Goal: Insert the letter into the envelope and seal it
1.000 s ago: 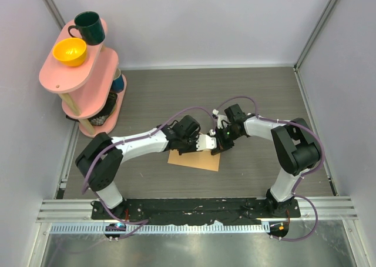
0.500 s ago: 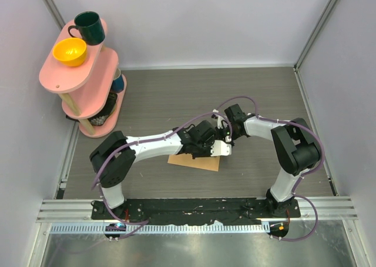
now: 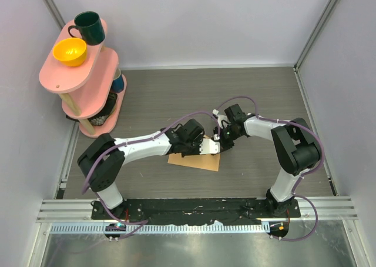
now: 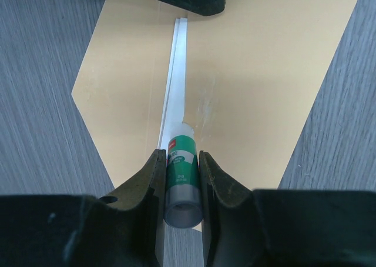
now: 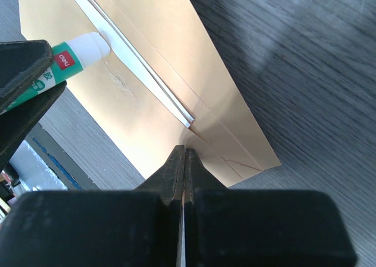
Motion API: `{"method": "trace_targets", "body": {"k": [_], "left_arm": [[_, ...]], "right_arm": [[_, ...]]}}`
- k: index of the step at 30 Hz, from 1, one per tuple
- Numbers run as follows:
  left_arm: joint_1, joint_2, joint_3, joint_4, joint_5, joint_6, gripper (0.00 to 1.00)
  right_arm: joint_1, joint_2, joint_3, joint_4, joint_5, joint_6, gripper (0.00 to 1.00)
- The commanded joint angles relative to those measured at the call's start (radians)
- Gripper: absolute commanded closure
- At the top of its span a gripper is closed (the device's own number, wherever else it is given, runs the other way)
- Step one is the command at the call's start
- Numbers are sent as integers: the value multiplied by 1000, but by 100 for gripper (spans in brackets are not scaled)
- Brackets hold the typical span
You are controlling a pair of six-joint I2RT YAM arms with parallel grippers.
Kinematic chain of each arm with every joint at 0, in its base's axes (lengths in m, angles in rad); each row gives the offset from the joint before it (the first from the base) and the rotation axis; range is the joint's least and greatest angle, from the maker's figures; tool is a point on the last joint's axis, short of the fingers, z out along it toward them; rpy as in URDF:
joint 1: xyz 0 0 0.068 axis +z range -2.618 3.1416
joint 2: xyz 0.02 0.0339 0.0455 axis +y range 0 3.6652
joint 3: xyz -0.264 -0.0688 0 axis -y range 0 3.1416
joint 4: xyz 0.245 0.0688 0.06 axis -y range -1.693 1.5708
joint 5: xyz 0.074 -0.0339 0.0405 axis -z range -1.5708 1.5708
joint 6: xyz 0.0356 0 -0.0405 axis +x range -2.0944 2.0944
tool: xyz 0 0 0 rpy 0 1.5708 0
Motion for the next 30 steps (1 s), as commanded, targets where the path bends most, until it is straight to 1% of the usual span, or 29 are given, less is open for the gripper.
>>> {"method": "trace_targets", "body": {"k": [1, 5, 9, 12, 13, 16, 22, 27, 30], "left_arm": [[2, 4, -13, -21, -15, 10, 100], [-15, -8, 4, -18, 3, 12, 100], [-67, 9, 12, -15, -12, 13, 100], [-96, 32, -11, 20, -57, 32, 100], [-110, 35, -19, 30, -93, 39, 100], [-129, 33, -42, 50, -113, 52, 100], [-141, 10, -67, 85, -159, 81, 100], [-139, -34, -93, 209, -257, 134, 100], [-141, -60, -85, 211, -248, 141, 100]], "right_arm": [[7, 21, -13, -15, 35, -35, 99], [5, 18, -10, -17, 37, -37, 99], [7, 26, -9, -18, 34, -28, 99], [7, 29, -3, -21, 32, -29, 99], [7, 24, -1, -21, 34, -29, 99], [7, 21, -3, -23, 37, -34, 99], [7, 31, -3, -21, 34, -34, 99], [7, 26, -3, -21, 35, -34, 99], [7, 23, -3, -28, 38, -35, 99]]}}
